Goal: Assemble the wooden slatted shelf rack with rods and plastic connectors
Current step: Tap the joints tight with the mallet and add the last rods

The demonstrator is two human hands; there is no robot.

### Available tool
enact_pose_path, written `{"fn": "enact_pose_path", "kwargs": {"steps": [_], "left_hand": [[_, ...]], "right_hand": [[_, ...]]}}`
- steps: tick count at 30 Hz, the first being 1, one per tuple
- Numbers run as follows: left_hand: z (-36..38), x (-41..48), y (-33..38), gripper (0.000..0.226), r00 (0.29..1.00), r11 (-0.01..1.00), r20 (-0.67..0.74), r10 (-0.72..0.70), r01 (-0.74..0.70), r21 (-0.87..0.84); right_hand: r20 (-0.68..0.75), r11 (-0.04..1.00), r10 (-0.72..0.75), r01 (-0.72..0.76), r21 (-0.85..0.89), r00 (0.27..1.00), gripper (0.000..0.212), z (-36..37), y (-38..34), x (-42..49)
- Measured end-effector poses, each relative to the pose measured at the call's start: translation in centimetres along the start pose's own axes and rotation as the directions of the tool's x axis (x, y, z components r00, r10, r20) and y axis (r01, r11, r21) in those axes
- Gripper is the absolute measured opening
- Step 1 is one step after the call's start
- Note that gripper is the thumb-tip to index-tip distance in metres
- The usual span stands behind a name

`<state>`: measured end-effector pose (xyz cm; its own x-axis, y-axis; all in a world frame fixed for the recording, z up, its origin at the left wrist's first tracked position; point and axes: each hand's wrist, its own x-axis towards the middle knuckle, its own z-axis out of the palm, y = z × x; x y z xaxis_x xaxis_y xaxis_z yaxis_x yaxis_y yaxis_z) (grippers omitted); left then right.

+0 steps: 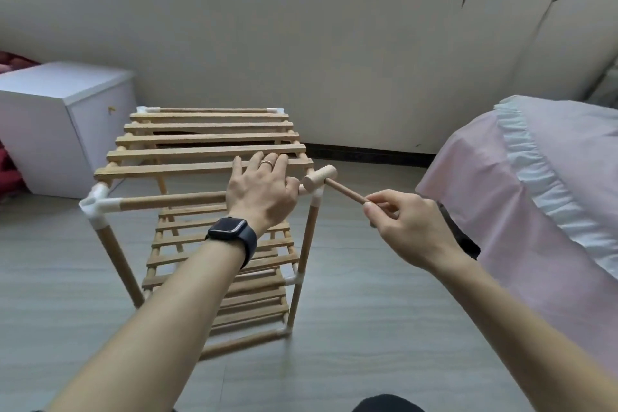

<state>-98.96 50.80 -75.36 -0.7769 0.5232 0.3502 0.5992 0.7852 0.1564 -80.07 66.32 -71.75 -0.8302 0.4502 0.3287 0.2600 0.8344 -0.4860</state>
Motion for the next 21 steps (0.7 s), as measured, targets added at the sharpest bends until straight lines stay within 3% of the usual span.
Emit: {"fn": "enact_pose_path", "kwargs": {"steps": [3, 6, 11, 18, 21], "left_hand": [[-0.2, 0.0, 0.0, 0.058, 1.000, 1.000, 0.013, 0.000, 0.000, -0.003], [-0.4, -0.1, -0.1, 0.058, 0.999, 1.000, 0.032, 0.009, -0.009, -0.005], [-0.7, -0.3, -0.2, 0.059, 0.999, 1.000, 0.051, 0.016, -0.016, 0.003], [-0.8, -0.4, -0.3, 0.059, 0.998, 1.000, 0.058, 0.017, -0.017, 0.003], [-0.8, -0.4, -0.3, 0.059, 0.998, 1.000, 0.056, 0.019, -0.019, 0.003]], "right_hand": [[-0.050, 0.993, 0.021, -0.027, -0.114, 0.999, 0.032, -0.5, -0.5, 0.7], [-0.140, 0.990, -0.069, 0.050, -0.133, 0.988, 0.024, -0.9, -0.8, 0.5], [-0.004, 0.974, -0.161, 0.159, -0.159, 0.987, 0.026, -0.9, -1.3, 0.0], [0.078, 0.977, -0.073, 0.087, -0.194, 0.994, 0.028, -1.3, -1.9, 0.6], [-0.019, 0.985, -0.082, 0.078, -0.154, 0.996, 0.026, -2.2, -2.3, 1.5]]}}
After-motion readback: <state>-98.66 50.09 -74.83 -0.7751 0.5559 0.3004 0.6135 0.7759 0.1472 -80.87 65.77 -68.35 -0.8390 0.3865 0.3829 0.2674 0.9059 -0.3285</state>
